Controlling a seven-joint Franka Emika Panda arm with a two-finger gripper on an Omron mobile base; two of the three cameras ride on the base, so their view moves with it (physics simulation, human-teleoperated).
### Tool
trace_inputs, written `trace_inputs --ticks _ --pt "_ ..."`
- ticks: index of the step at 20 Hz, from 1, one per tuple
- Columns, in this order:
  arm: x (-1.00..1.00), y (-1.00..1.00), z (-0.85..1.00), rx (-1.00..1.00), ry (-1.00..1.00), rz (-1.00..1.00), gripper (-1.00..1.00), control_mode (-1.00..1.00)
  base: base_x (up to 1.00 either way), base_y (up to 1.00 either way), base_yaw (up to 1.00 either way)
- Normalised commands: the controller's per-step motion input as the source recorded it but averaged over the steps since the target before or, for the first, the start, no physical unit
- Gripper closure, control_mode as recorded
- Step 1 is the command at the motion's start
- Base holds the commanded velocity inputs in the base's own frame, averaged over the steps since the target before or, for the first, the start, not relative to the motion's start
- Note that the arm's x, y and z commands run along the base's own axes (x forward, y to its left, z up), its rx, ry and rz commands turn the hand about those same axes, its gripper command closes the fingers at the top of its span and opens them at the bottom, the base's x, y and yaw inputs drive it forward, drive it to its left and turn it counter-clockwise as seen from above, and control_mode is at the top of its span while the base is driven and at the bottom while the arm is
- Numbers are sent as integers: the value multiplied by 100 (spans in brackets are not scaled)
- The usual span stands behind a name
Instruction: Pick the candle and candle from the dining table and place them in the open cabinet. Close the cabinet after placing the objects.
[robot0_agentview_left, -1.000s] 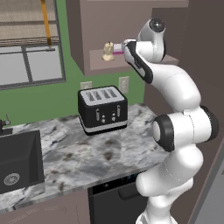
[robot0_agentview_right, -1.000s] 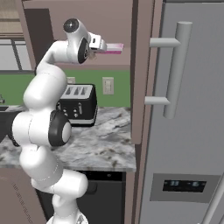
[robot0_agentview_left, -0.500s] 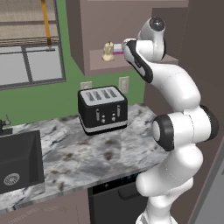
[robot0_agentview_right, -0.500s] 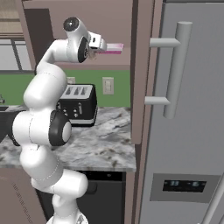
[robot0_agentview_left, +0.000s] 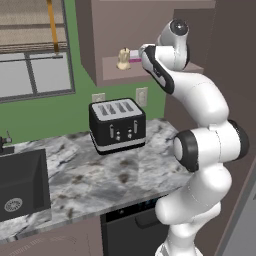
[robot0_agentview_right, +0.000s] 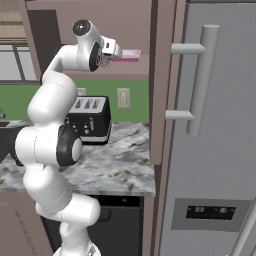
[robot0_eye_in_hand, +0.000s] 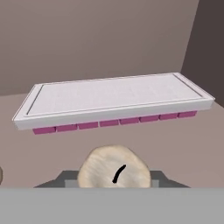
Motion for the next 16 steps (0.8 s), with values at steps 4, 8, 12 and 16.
trace_inputs --ticks 4,8,12,16 --pt "1 0 0 0 0 0 -100 -100 0 0 0" --pt "0 0 0 0 -7 0 -100 -100 0 0 0" --pt "0 1 0 0 -11 0 -100 -100 0 0 0" --pt "0 1 0 0 -10 0 -100 -100 0 0 0"
